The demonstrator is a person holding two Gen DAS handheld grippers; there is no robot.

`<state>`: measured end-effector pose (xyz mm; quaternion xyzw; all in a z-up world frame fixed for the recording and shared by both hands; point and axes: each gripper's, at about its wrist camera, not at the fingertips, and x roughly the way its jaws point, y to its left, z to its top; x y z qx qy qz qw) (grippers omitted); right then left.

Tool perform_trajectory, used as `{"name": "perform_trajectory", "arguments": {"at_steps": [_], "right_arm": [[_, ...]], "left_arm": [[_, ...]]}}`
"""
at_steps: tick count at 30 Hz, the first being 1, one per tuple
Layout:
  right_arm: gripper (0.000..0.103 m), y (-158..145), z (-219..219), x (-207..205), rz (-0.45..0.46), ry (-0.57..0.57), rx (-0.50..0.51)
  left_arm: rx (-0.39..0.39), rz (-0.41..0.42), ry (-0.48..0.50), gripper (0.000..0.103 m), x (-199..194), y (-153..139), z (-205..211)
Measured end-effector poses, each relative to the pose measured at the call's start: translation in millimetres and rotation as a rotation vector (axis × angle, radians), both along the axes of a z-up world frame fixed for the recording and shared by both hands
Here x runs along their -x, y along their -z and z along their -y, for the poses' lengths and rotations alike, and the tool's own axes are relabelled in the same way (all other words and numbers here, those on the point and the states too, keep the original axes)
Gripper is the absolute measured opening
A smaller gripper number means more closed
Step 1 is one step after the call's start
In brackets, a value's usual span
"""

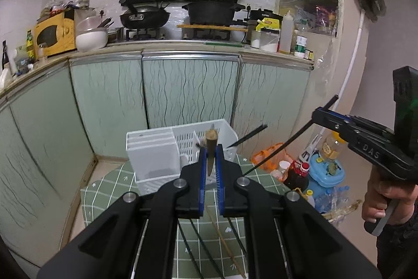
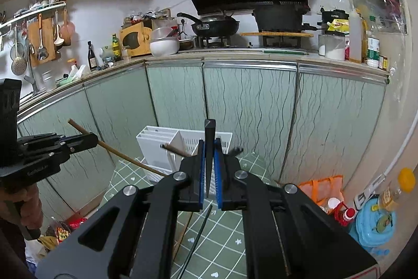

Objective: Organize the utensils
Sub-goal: 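Drop the wooden chopstick into the holder with the left tool while the right tool drops its black one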

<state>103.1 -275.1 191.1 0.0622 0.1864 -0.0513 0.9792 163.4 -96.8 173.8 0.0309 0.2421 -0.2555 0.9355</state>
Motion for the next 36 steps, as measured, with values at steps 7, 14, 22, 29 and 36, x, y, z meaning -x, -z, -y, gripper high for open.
{"name": "perform_trajectory", "arguments": {"at_steps": [7,14,22,29,36], "right_arm": [[0.006,-17,11,-21,0.018,-0.007,-0.015],[0.006,-24,29,-51,0.028,0.002,-0.033],[0.006,-8,51,-86,0.000,0.017,-0.067],[0.006,20,59,-114,-0.062,0.010,-0.090],[0.006,38,65,-128,-0.096,0.003,-0.135]], "left_arm": [[-0.018,0.024,0.026,0.008,-16,-17,21],[-0.016,0.010,0.025,0.008,-47,-17,28],[-0.029,-0.018,0.025,0.008,-84,-2,36],[-0.028,-0.086,0.030,0.008,-111,23,44],[-0.033,-0.143,0.042,0.008,-128,42,50]]}}
